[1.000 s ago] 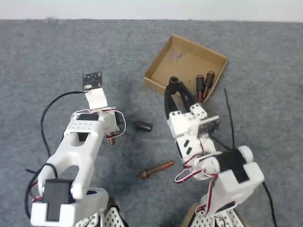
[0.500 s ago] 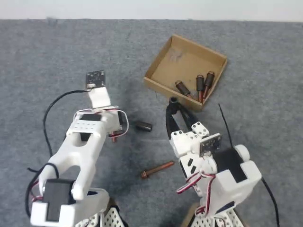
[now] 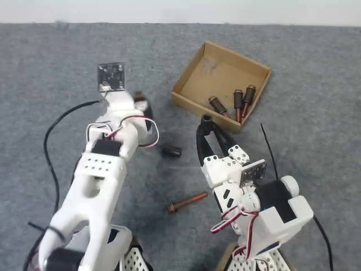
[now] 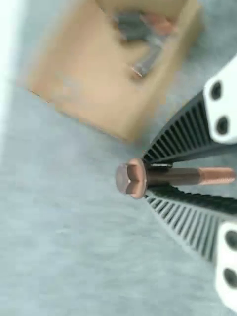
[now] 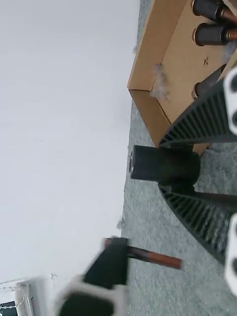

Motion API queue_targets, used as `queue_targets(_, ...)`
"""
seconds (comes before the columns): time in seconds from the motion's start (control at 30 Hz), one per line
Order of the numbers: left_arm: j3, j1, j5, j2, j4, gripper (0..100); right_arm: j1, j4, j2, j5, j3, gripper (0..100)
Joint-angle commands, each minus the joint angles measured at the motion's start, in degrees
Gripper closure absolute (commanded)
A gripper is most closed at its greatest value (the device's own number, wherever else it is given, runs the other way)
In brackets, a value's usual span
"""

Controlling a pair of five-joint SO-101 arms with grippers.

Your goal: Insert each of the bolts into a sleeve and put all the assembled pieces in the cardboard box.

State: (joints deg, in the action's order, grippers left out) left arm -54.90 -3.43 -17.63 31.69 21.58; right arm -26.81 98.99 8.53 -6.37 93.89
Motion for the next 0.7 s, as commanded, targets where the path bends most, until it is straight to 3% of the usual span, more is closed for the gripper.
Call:
queue_targets(0.0, 1.98, -3.43, 0.44, 7.82, -5.98, 99, -0.40, 1.71, -2.24, -0.70, 1.76, 99.2)
queue_targets(0.37, 2.07, -18.99, 0.70, 11.87, -8.70, 99, -0.66, 1.71, -2.24, -0.44, 1.76, 99.2)
queue_targets(0.57, -0.31, -20.84, 0.62, 11.78, -20.92, 99, -0.75, 1.71, -2.33, -0.35, 1.76, 99.2)
queue_targets(0.67, -1.54, -20.84, 0.62, 11.78, -23.03, 99, -0.75, 1.71, -2.33, -0.35, 1.76, 99.2)
